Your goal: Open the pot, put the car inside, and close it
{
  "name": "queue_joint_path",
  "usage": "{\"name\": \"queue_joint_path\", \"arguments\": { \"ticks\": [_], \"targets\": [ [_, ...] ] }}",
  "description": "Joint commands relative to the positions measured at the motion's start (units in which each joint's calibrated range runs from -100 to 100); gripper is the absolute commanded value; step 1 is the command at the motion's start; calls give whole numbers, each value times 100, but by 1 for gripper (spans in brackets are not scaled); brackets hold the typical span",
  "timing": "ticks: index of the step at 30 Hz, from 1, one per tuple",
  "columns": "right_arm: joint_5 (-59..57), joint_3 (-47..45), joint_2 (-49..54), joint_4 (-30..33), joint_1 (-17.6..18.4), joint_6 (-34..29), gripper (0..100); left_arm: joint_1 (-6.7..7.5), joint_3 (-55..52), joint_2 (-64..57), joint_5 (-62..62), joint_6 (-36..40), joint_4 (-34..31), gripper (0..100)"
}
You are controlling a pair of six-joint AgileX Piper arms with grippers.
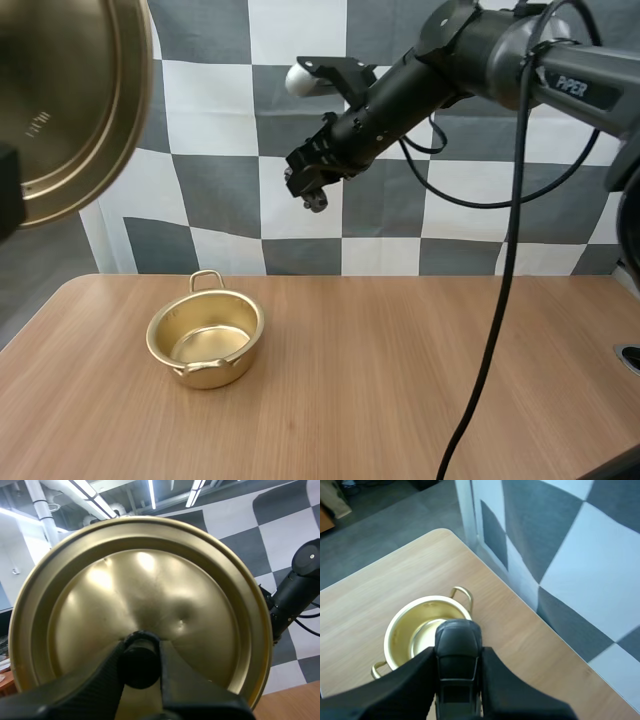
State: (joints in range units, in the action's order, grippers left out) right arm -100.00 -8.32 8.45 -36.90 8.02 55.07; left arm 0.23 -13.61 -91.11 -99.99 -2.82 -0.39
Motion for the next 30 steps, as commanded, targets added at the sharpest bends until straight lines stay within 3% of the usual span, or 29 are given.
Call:
{"name": "queue_joint_path", "arguments": {
  "ticks": [1,5,11,30],
  "targets": [
    [0,3,-144,-16,266,88,0,-69,-8,-24,-1,9,-171,0],
    [0,3,-514,-151,599,230,0,-169,-8,-176,-1,9,-325,0],
    [0,3,-1086,-303,850,284,0,-169,-8,-400,-1,9,-325,0],
    [0,3,-2301,-484,941,557,0,-171,-8,-428,-1,-168,-465,0]
  ]
}}
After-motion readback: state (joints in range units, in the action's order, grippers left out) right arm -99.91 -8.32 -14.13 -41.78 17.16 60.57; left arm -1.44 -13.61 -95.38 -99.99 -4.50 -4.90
